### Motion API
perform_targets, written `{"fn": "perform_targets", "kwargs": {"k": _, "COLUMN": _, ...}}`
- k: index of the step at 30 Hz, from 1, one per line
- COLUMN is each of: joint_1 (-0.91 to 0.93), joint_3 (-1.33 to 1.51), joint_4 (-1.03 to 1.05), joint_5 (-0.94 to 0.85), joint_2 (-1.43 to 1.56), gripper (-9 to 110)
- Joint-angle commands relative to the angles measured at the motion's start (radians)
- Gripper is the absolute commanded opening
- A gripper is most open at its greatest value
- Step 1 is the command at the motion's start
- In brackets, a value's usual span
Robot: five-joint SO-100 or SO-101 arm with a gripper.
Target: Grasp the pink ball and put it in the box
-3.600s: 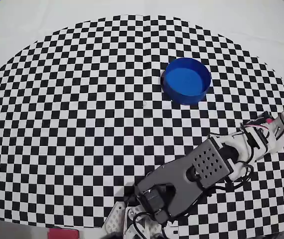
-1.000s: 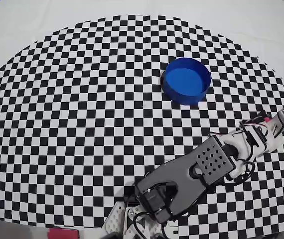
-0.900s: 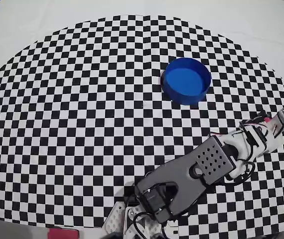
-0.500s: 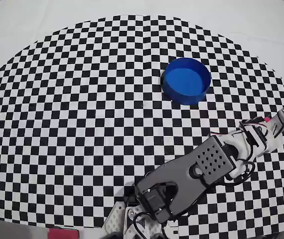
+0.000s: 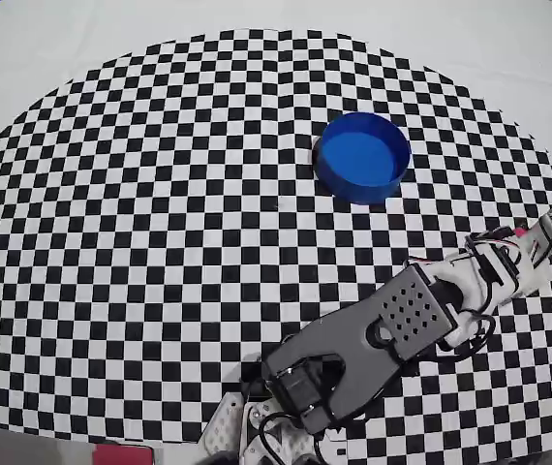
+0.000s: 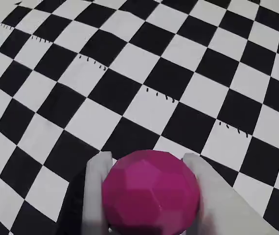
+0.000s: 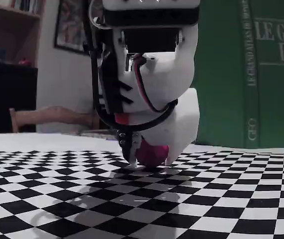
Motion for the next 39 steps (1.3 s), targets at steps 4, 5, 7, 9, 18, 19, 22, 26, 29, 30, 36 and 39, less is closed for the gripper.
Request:
{"fn": "perform_targets", "kwargs": {"k": 4, "joint_1": -0.008, "joint_3": 0.023, "joint_4": -0.002, "joint_5": -0.006, "joint_2": 0.141, "gripper": 0}}
{"fn": "perform_targets", "kwargs": {"k": 5, "joint_1": -0.006, "joint_3": 0.029, "joint_4": -0.002, "joint_5": -0.006, "joint_2": 0.15, "gripper": 0}}
{"fn": "perform_targets", "kwargs": {"k": 7, "joint_1": -0.003, "joint_3": 0.046, "joint_4": -0.002, "joint_5": -0.006, "joint_2": 0.17, "gripper": 0}}
{"fn": "perform_targets", "kwargs": {"k": 9, "joint_1": -0.002, "joint_3": 0.071, "joint_4": -0.002, "joint_5": -0.006, "joint_2": 0.201, "gripper": 0}}
{"fn": "perform_targets", "kwargs": {"k": 18, "joint_1": 0.0, "joint_3": 0.192, "joint_4": -0.002, "joint_5": -0.005, "joint_2": 0.353, "gripper": 0}}
{"fn": "perform_targets", "kwargs": {"k": 19, "joint_1": 0.0, "joint_3": 0.202, "joint_4": -0.005, "joint_5": -0.003, "joint_2": 0.37, "gripper": 0}}
{"fn": "perform_targets", "kwargs": {"k": 22, "joint_1": 0.0, "joint_3": 0.235, "joint_4": -0.006, "joint_5": 0.002, "joint_2": 0.416, "gripper": 0}}
{"fn": "perform_targets", "kwargs": {"k": 26, "joint_1": 0.0, "joint_3": 0.285, "joint_4": -0.006, "joint_5": 0.005, "joint_2": 0.485, "gripper": 0}}
{"fn": "perform_targets", "kwargs": {"k": 29, "joint_1": 0.002, "joint_3": 0.333, "joint_4": -0.008, "joint_5": 0.005, "joint_2": 0.54, "gripper": 0}}
{"fn": "perform_targets", "kwargs": {"k": 30, "joint_1": 0.002, "joint_3": 0.348, "joint_4": -0.008, "joint_5": 0.005, "joint_2": 0.558, "gripper": 0}}
{"fn": "perform_targets", "kwargs": {"k": 36, "joint_1": 0.009, "joint_3": 0.433, "joint_4": -0.008, "joint_5": 0.005, "joint_2": 0.661, "gripper": 0}}
{"fn": "perform_targets", "kwargs": {"k": 39, "joint_1": 0.017, "joint_3": 0.482, "joint_4": -0.008, "joint_5": 0.005, "joint_2": 0.724, "gripper": 0}}
